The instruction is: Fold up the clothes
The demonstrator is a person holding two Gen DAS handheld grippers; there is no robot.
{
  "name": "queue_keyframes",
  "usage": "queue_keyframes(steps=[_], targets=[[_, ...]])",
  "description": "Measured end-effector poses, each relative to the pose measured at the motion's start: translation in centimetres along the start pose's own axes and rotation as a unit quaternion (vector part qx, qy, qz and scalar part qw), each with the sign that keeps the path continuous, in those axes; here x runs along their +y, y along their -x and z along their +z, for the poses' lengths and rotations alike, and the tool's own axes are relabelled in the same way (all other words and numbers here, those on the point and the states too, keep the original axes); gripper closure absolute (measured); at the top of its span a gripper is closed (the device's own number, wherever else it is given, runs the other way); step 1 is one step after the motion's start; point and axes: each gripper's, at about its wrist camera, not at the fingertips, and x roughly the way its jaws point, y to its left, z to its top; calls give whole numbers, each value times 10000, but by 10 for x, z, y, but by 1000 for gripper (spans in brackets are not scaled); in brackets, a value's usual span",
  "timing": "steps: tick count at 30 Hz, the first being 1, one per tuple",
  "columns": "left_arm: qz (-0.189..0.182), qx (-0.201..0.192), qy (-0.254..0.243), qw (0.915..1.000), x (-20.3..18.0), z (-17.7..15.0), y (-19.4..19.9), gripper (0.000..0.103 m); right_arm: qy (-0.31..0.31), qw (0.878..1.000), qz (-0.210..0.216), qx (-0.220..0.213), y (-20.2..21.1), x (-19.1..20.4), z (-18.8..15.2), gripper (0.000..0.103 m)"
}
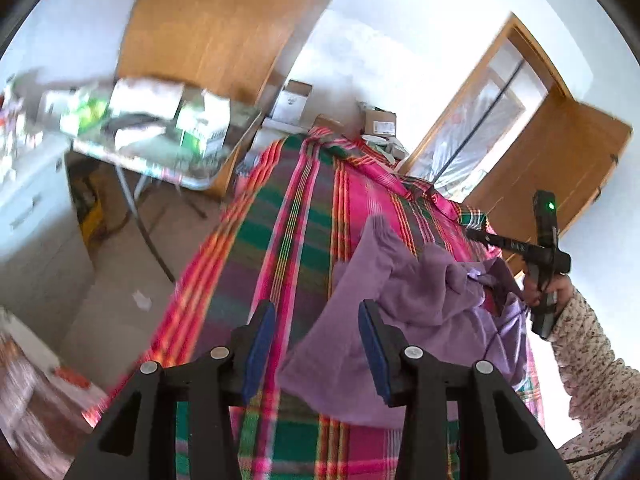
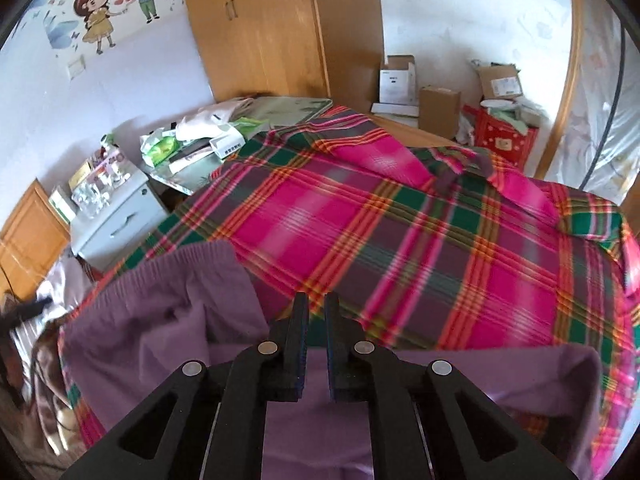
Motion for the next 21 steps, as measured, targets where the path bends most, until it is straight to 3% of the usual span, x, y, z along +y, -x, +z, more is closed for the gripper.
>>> queue_keyframes(steps=[3, 5, 8, 10, 12, 15, 17, 21], targets=[[31, 61, -447, 9990, -20, 27, -15, 58, 161, 9997, -196, 59, 7, -3, -12, 95], [54, 264, -887, 9957, -40, 43, -34, 57, 348, 9987, -359, 49, 11, -2, -18, 88], [-11, 540, -1905, 9802, -77, 57, -70, 57, 654, 9964, -542, 14, 18, 0, -27, 77], [32, 706, -2316, 9702, -97, 65, -94, 57, 782, 9950, -617, 24, 20, -1, -31, 73], [-216, 847, -2618, 9612, -116, 72, -113, 57, 848, 9933, -773, 148, 16, -5, -34, 68], [-365, 1184, -2761, 9531, -132, 84, -149, 57, 867, 9924, -812, 317, 9, -15, -39, 61], [-294, 1386, -2742, 9512, -135, 89, -168, 57, 896, 9916, -848, 388, 6, -19, -41, 60], [-252, 1679, -2988, 9391, -139, 90, -198, 57, 1088, 9894, -803, 531, -1, -21, -43, 58]])
